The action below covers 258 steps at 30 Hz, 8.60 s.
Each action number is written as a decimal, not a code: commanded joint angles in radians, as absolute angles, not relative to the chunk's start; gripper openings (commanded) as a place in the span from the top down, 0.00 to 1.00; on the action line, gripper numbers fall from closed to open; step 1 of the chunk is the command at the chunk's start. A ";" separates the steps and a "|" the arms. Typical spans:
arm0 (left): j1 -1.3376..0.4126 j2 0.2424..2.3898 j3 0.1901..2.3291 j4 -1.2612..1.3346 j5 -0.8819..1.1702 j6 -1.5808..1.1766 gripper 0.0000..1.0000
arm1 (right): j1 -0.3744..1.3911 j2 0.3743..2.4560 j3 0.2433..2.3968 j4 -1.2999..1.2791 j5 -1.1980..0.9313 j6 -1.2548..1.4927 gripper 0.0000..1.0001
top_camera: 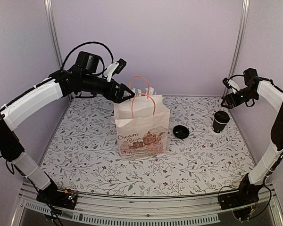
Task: Pack the takeout coffee
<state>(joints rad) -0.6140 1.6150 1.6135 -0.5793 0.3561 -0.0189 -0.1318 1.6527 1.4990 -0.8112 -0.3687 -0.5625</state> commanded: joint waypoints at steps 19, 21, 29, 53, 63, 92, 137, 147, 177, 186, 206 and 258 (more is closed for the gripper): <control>-0.608 1.189 1.085 -0.128 0.301 -0.112 0.03 | -0.132 1.874 1.684 -1.079 -0.320 -0.960 0.14; -0.607 1.194 1.085 -0.127 0.313 -0.117 0.04 | -0.132 1.884 1.691 -1.083 -0.314 -0.969 0.14; -0.608 1.204 1.081 -0.116 0.348 -0.138 0.08 | -0.132 1.913 1.690 -1.083 -0.319 -0.978 0.15; -0.609 1.206 1.068 -0.118 0.384 -0.156 0.09 | -0.131 1.909 1.716 -1.132 -0.361 -1.003 0.17; -0.609 1.207 1.066 -0.115 0.391 -0.162 0.09 | -0.119 1.924 1.758 -1.147 -0.432 -0.973 0.16; -0.611 1.202 1.037 -0.088 0.434 -0.184 0.09 | -0.080 1.888 1.664 -0.919 -0.366 -0.681 0.04; -0.611 1.180 1.004 -0.086 0.468 -0.200 0.09 | -0.075 1.917 1.615 -0.981 -0.247 -0.637 0.19; -0.612 1.157 1.014 -0.092 0.453 -0.194 0.09 | -0.017 1.817 1.569 -0.981 -0.297 -0.632 0.31; -0.593 1.571 1.572 -0.607 0.418 0.067 0.10 | 0.401 1.590 2.050 -1.212 -0.529 -0.737 0.45; -0.585 1.646 1.638 -0.621 0.410 0.114 0.16 | 0.651 1.585 2.074 -1.113 -0.476 -0.773 0.60; -0.618 1.563 1.488 -0.530 0.610 0.028 0.35 | 0.811 1.758 2.070 -1.097 -0.397 -0.711 0.63; -0.769 1.654 1.028 0.074 0.638 -0.224 0.18 | 1.122 1.441 1.614 -1.044 -0.163 -0.991 0.63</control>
<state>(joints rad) -0.7448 1.6871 1.0672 0.0261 0.5957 -0.2008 1.1015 1.4609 1.5776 -0.9813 -0.0998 -0.9710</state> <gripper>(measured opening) 0.824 0.715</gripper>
